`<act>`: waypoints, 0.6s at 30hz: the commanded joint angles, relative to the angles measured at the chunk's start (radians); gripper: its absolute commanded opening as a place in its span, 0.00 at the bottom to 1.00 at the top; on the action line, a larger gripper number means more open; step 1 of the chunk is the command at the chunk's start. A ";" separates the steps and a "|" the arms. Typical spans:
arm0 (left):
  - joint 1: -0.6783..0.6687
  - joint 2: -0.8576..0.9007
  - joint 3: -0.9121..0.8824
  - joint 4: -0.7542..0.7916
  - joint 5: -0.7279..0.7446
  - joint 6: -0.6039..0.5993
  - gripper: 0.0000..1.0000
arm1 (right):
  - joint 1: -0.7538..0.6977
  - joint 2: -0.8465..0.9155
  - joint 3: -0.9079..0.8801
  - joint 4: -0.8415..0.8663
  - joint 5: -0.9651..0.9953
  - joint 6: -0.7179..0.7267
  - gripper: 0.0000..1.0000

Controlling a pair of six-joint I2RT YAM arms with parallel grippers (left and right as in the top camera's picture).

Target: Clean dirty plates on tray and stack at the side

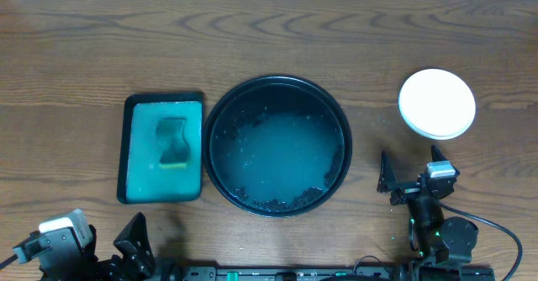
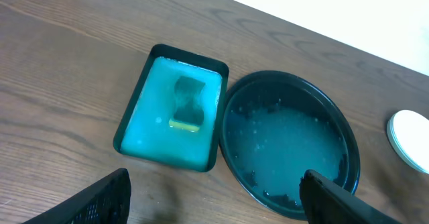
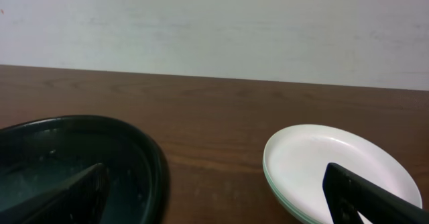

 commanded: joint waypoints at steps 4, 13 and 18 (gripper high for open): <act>0.000 0.003 -0.001 0.000 -0.005 0.003 0.81 | -0.006 -0.006 -0.002 -0.005 0.013 -0.018 0.99; 0.000 0.003 -0.001 0.000 -0.005 0.002 0.81 | -0.006 -0.006 -0.002 -0.005 0.013 -0.018 0.99; 0.000 0.003 -0.001 0.000 -0.005 0.003 0.81 | -0.006 -0.006 -0.002 -0.005 0.013 -0.018 0.99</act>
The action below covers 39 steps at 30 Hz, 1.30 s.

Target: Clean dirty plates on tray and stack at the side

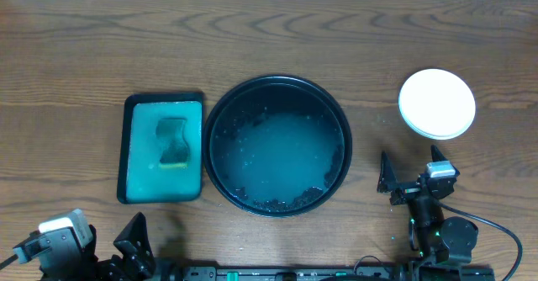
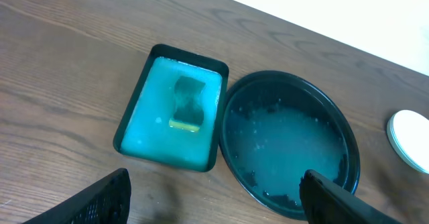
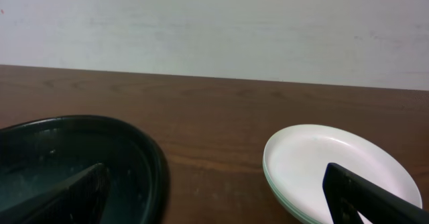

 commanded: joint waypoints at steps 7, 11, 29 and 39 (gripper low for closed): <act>0.000 0.003 -0.001 0.038 -0.015 0.003 0.81 | -0.006 -0.006 -0.002 -0.005 0.013 -0.018 0.99; 0.000 0.003 -0.036 0.148 -0.036 0.026 0.81 | -0.006 -0.006 -0.002 -0.005 0.013 -0.018 0.99; 0.000 -0.397 -0.965 1.218 0.084 0.055 0.81 | -0.006 -0.006 -0.002 -0.005 0.013 -0.018 0.99; 0.000 -0.457 -1.256 1.511 0.100 -0.010 0.81 | -0.006 -0.006 -0.002 -0.005 0.013 -0.018 0.99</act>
